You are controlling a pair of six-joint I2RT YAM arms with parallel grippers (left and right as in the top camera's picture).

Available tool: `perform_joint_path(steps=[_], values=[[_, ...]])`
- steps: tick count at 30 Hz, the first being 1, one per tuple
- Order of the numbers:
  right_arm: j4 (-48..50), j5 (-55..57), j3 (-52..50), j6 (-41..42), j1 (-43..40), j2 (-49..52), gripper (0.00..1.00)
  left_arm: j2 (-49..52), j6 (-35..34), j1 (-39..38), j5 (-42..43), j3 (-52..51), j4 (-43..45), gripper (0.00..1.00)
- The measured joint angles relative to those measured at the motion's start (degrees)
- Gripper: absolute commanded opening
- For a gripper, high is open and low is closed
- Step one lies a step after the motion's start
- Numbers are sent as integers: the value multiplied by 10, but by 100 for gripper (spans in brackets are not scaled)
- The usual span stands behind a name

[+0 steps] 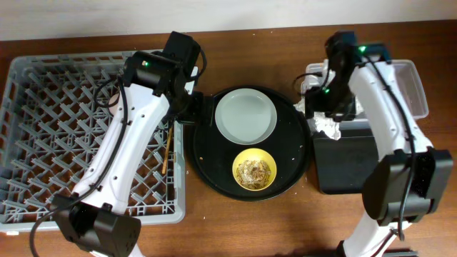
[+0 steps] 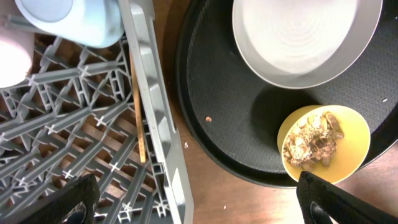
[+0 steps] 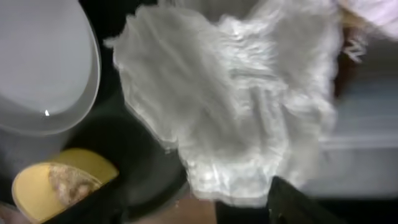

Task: Sort waste into correct bins and load items into the dishwasher rack
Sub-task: 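Release the tissue into the clear bin with right gripper, then grasp the yellow bowl with right gripper and carry it to the black tray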

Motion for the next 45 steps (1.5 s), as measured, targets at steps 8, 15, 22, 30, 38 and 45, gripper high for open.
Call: perform_joint_path(steps=[8, 15, 22, 30, 38, 45], values=[[57, -1, -54, -7, 1, 0, 18, 0, 0, 0, 0, 0, 0, 99], [15, -1, 27, -7, 1, 1, 4, 0, 0, 0, 0, 0, 0, 99], [37, 42, 71, -5, -10, 1, 4, 0, 0, 0, 0, 0, 0, 99], [81, 92, 70, 11, -62, 13, 99, 0, 0, 0, 0, 0, 0, 99], [-42, -28, 123, -31, -54, 5, 95, 0, 0, 0, 0, 0, 0, 99], [-134, -121, 134, -68, 65, -35, 78, 0, 0, 1, -8, 0, 52, 99]])
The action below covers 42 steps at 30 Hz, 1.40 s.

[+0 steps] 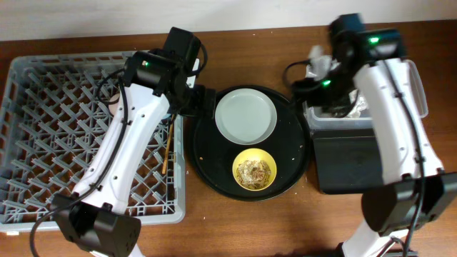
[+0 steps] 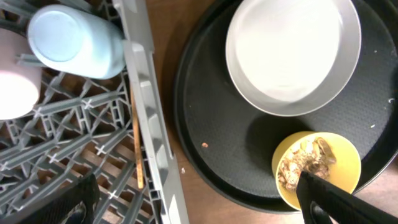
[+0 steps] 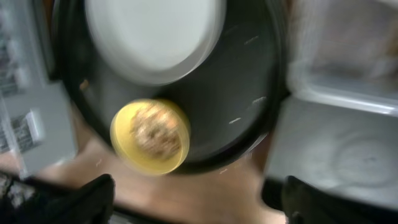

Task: Sort waste into correct bins and load items into the dishwasher rack
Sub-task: 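Grasp the yellow bowl with right gripper and carry it to the black tray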

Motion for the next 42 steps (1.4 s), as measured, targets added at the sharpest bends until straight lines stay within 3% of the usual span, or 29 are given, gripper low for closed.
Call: perform_joint_path(steps=[3, 7, 13, 19, 21, 24, 27, 29, 30, 42], values=[[0, -7, -20, -3, 55, 0, 72, 0, -10, 12, -10, 0, 0, 99], [22, -15, -84, 2, 163, 0, 70, -1, -38, 93, -24, 0, -2, 99], [166, -9, -220, 40, 290, 0, 58, -20, -59, 260, 7, 0, -29, 99], [292, 87, -325, 105, 375, 0, 51, -28, -63, 300, 39, 0, -42, 99], [315, 127, -346, 127, 387, 0, 49, -28, -63, 300, 45, 0, -42, 99], [353, 172, -376, 151, 392, 0, 31, -28, -63, 300, 48, 0, -42, 99], [370, 188, -394, 169, 392, 0, 23, -28, -63, 300, 49, 0, -42, 99], [370, 193, -399, 177, 392, 0, 7, -28, -63, 300, 49, 0, -42, 99], [370, 194, -399, 181, 392, 0, 4, -28, -63, 300, 49, 0, -42, 99], [327, 202, -388, 181, 375, 0, 4, -28, -63, 300, 49, 0, -42, 100]])
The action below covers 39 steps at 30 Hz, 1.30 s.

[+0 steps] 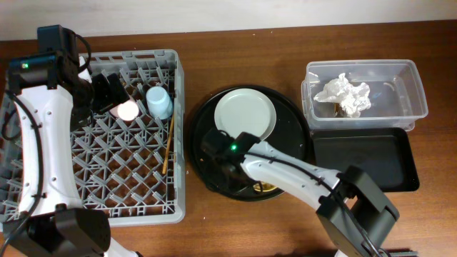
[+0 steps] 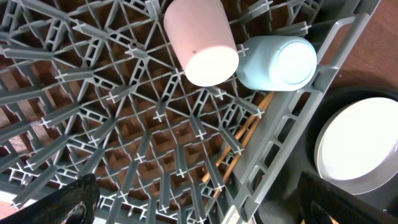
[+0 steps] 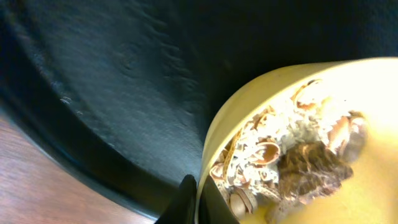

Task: Sort waste into correct bins and load items into the dishwasher rack
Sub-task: 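Grasp the yellow bowl with right gripper and carry it to the black tray, then tip the yellow bowl over the black tray to dump the food scraps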

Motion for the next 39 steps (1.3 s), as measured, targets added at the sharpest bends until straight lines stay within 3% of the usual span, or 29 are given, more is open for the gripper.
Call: perform_joint_path(steps=[13, 20, 27, 39], values=[[-166, 17, 124, -7, -88, -56, 4, 0, 0, 0, 0, 0, 0, 99], [-202, -60, 129, -61, -267, -160, 4, 0, 0, 0, 0, 0, 0, 99], [-205, -225, 124, -169, -485, -174, 4, 0, 0, 0, 0, 0, 0, 99], [-121, -526, -38, -355, -747, -174, 4, 0, 0, 0, 0, 0, 0, 99]])
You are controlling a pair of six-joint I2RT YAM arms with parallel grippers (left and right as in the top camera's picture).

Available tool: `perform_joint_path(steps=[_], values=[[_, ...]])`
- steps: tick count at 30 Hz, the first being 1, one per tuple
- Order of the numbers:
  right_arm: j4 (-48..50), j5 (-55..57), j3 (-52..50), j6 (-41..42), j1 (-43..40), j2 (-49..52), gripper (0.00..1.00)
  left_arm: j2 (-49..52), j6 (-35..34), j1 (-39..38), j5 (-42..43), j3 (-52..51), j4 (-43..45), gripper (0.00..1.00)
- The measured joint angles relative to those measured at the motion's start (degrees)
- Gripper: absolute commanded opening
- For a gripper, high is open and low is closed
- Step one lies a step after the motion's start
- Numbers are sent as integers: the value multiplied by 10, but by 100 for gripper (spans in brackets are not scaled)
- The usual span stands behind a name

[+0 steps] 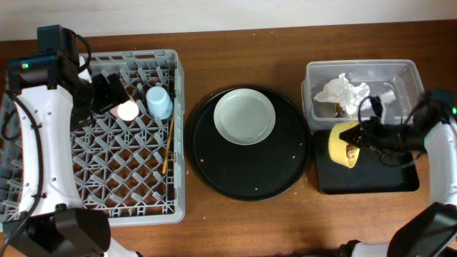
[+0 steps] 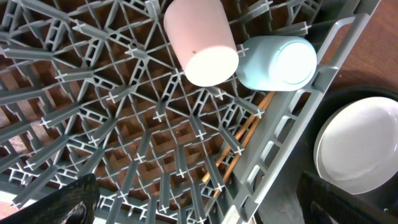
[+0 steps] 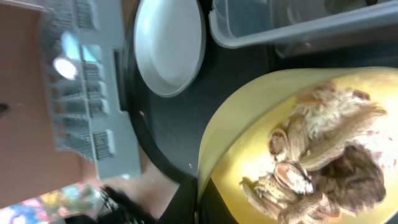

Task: Sort waste into correct bins and load items into the dishwasher rack
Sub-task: 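Tip the yellow bowl over the black tray to dump the food scraps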

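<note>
My right gripper point(image 1: 355, 143) is shut on the rim of the yellow bowl point(image 1: 341, 145), which is tipped on its side over the left end of the black bin point(image 1: 371, 175). Food scraps point(image 3: 323, 162) still sit inside the bowl point(image 3: 249, 118). On the round black tray point(image 1: 214, 168) lies a white plate point(image 1: 245, 117). My left gripper point(image 1: 107, 89) hangs open over the grey rack point(image 1: 43, 164), next to the pink cup point(image 2: 200, 40) and blue cup point(image 2: 278, 61). Its dark fingertips point(image 2: 68, 205) frame bare rack grid.
A clear bin point(image 1: 410, 86) behind the black bin holds a crumpled tissue point(image 1: 341, 93). Wooden chopsticks point(image 1: 168, 146) lie in the rack along its right wall. Brown table shows between the tray and the bins.
The yellow bowl has left the round tray and is now held tipped over the black bin in my right gripper. The left arm has not moved.
My right gripper held a crumpled tissue beside the clear bin while the left hovered at the rack's right edge. Then the tissue lay in the clear bin. Later the left was over the cups and the right gripped the yellow bowl on the tray, now over the black bin.
</note>
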Motion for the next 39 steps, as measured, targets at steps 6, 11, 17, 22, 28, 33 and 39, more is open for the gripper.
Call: perform_joint_path(steps=[6, 11, 17, 22, 28, 33, 39], values=[[72, -103, -91, -44, -113, 0, 4, 0, 0, 0, 0, 0, 0, 99], [130, -190, -141, -55, -202, 0, 4, 0, 0, 0, 0, 0, 0, 99], [144, -274, -167, -55, -238, 10, 4, 0, 0, 0, 0, 0, 0, 99], [162, -351, -167, -25, -238, 33, 4, 0, 0, 0, 0, 0, 0, 99], [131, -379, -167, 30, -238, 37, 4, 0, 0, 0, 0, 0, 0, 99], [90, -384, -170, 64, -238, 37, 4, 0, 0, 0, 0, 0, 0, 99], [44, -387, -170, 71, -238, 37, 4, 0, 0, 0, 0, 0, 0, 99]])
